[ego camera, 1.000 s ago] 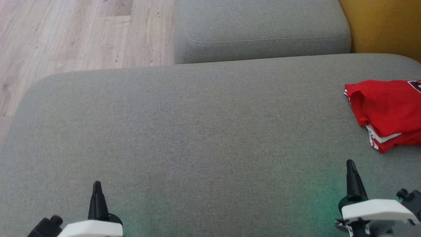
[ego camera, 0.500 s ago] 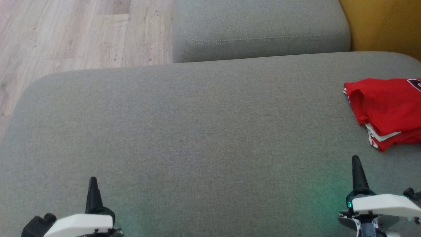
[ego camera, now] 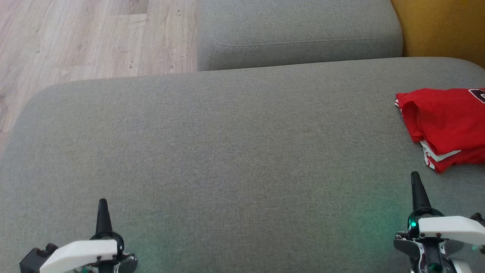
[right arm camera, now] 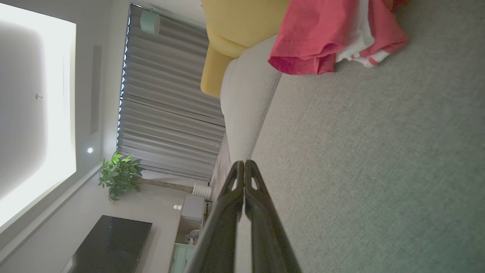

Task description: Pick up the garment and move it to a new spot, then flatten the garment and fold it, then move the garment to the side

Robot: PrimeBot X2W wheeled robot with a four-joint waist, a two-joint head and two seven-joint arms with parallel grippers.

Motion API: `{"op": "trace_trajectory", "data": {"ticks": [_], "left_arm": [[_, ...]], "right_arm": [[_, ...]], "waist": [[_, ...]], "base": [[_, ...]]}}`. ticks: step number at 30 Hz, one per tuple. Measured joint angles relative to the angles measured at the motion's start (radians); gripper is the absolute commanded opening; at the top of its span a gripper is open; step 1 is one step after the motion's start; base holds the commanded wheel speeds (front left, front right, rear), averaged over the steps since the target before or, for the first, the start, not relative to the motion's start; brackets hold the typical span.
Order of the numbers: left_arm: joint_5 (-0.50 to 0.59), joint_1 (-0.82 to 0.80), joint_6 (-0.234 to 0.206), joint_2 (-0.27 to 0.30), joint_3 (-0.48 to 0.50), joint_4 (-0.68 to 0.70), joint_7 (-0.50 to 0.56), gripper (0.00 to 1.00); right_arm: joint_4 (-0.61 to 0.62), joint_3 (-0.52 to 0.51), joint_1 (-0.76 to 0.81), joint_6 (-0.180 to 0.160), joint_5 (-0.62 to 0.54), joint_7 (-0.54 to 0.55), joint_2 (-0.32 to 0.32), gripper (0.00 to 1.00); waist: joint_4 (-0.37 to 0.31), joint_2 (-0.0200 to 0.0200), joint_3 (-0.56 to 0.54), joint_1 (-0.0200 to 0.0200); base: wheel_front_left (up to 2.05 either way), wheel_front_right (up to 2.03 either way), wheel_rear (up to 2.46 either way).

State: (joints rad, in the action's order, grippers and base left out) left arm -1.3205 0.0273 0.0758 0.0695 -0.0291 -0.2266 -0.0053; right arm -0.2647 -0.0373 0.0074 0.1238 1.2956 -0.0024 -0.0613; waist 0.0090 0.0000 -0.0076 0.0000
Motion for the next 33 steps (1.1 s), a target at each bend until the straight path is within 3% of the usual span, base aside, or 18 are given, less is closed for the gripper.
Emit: {"op": "trace_trajectory", "data": {"ticks": [24,33], "left_arm": [[-0.275,-0.067,0.04,-0.001,0.055,-0.038,0.067,0.0],[-0.32,-0.082,0.048,-0.002,0.065,-0.045,0.083,0.0]], "right_arm": [[-0.007,-0.045,-0.044,0.0,0.292,0.065,0.0,0.0],[-0.009,-0.057,-0.065,0.0,0.34,0.075,0.0,0.0]], "waist": [[-0.008,0.0,0.01,0.0],[-0.009,0.0,0.011,0.0]], "base": [[0.0,0.0,0.0],[0.0,0.0,0.0]]}}
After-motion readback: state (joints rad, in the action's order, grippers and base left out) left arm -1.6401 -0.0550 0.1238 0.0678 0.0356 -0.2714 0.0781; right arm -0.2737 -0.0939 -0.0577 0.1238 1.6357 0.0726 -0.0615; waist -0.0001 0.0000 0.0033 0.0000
